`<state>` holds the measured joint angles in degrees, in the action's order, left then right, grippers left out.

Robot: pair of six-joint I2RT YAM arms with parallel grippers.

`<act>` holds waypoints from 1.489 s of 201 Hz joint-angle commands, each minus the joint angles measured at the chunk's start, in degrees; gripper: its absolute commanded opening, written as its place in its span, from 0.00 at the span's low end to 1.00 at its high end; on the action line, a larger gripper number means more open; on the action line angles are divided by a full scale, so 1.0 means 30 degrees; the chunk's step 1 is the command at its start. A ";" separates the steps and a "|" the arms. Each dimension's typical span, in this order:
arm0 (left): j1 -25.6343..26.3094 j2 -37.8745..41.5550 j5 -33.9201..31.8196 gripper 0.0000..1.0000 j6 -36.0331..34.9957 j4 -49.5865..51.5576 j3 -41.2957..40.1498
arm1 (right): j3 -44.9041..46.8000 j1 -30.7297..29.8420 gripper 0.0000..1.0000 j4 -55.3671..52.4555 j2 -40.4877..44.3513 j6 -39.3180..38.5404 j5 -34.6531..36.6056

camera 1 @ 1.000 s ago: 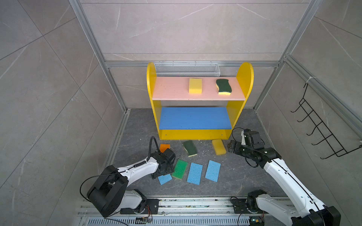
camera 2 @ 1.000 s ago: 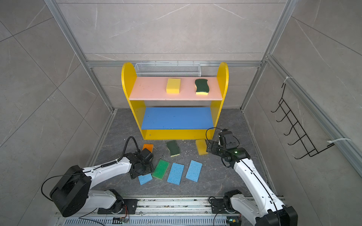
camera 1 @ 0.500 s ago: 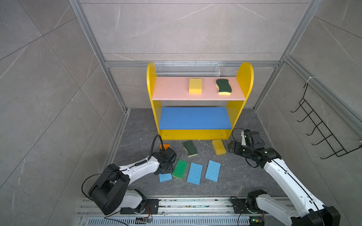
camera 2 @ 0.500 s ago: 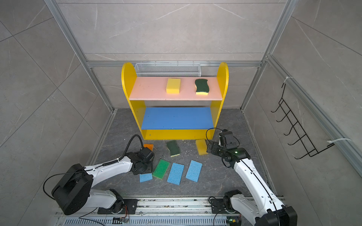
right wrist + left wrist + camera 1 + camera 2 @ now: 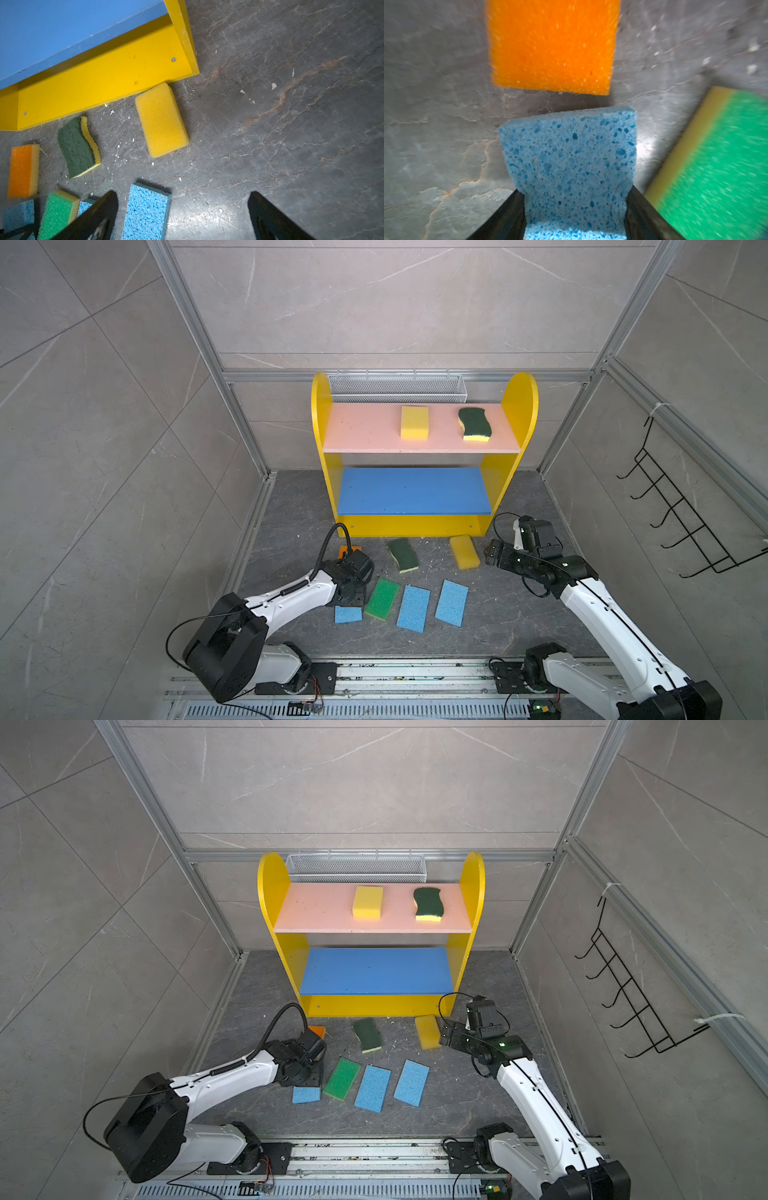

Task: Arrange cleaning sponges on a shelf
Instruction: Pick up the cleaning sponge from the bottom-left of the table.

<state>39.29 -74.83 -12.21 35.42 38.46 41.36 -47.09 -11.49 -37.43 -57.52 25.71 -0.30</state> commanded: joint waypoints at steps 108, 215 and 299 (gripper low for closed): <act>0.1011 0.2024 -0.3494 0.67 -0.3096 0.8177 1.1363 | -0.1082 0.0136 1.00 -0.0659 0.0318 -0.0764 -0.0773; 0.2079 -0.4211 -0.5597 0.67 -0.9080 1.0087 2.6658 | -0.1429 0.0137 0.99 -0.1066 0.0415 -0.1206 -0.1342; 0.2109 -0.5624 -0.8324 0.70 -1.4887 0.2415 2.9082 | -0.1323 0.0137 0.99 -0.1020 0.0222 -0.1334 -0.1619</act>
<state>45.41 -92.20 -31.51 -0.64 59.05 128.49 -50.17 -11.22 -39.64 -56.55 22.83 -4.19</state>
